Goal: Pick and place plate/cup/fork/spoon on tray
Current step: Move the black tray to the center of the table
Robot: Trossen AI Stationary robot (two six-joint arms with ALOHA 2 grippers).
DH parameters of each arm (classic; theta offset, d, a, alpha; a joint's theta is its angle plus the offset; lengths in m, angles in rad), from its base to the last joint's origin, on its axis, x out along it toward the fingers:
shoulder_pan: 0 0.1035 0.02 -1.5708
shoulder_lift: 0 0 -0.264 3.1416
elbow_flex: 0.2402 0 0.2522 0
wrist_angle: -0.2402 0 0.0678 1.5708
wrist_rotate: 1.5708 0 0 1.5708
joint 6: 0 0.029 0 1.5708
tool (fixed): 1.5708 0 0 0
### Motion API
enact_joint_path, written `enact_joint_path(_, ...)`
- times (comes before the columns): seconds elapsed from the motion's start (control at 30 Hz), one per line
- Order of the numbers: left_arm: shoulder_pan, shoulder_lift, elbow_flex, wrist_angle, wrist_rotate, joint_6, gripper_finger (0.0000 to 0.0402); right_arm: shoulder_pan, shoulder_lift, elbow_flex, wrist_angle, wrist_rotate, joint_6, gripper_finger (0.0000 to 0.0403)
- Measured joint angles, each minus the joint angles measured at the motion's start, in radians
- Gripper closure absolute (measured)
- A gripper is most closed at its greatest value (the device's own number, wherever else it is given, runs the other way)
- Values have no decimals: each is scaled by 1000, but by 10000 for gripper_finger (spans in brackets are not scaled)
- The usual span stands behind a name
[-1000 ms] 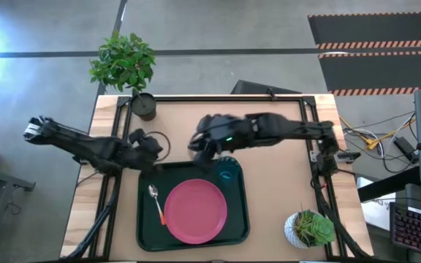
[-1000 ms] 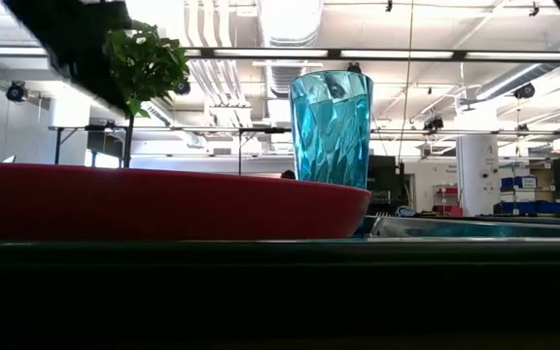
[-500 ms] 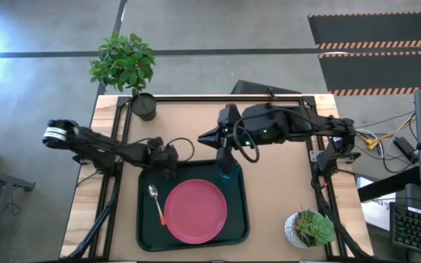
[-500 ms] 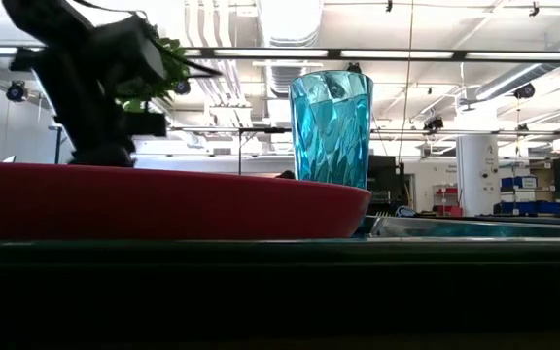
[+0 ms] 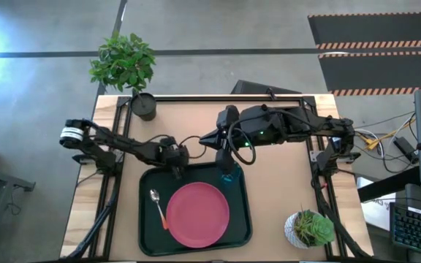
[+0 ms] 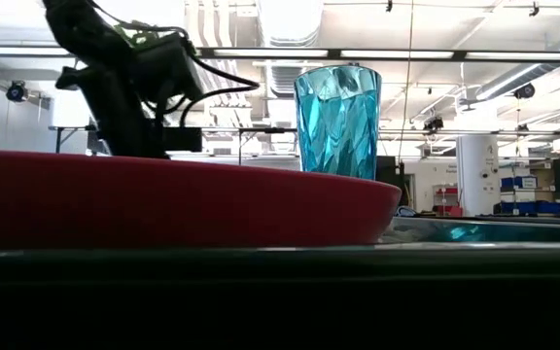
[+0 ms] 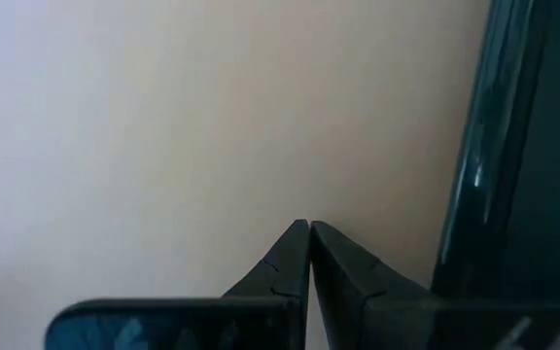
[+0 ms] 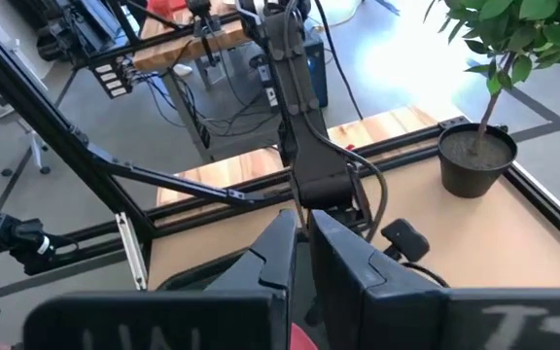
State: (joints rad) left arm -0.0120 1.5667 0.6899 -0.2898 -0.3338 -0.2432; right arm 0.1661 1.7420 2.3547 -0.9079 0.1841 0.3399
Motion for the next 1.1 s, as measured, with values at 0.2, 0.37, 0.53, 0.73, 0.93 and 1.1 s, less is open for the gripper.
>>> enact_joint_path(0.2, 6, -119, 50, -290, -23, -6, 401, 0, 0, 0, -14, 0, 0, 380)
enact_joint_path(0.37, 6, -286, 26, -583, 85, -110, 401, 0, 0, 0, -35, 0, -1, 380)
enact_joint_path(0.53, -23, -473, 0, -826, 170, -356, 401, 0, 0, 0, -34, 0, -16, 380)
enact_joint_path(0.73, -63, -658, -5, -999, 355, -559, 401, 0, 0, 0, -34, 0, -46, 380)
enact_joint_path(0.93, -135, -704, 6, -998, 460, -585, 401, 0, 0, 0, -30, 1, -46, 380)
enact_joint_path(1.1, -206, -655, 13, -994, 507, -604, 401, -1, 0, 0, -30, 1, -45, 380)
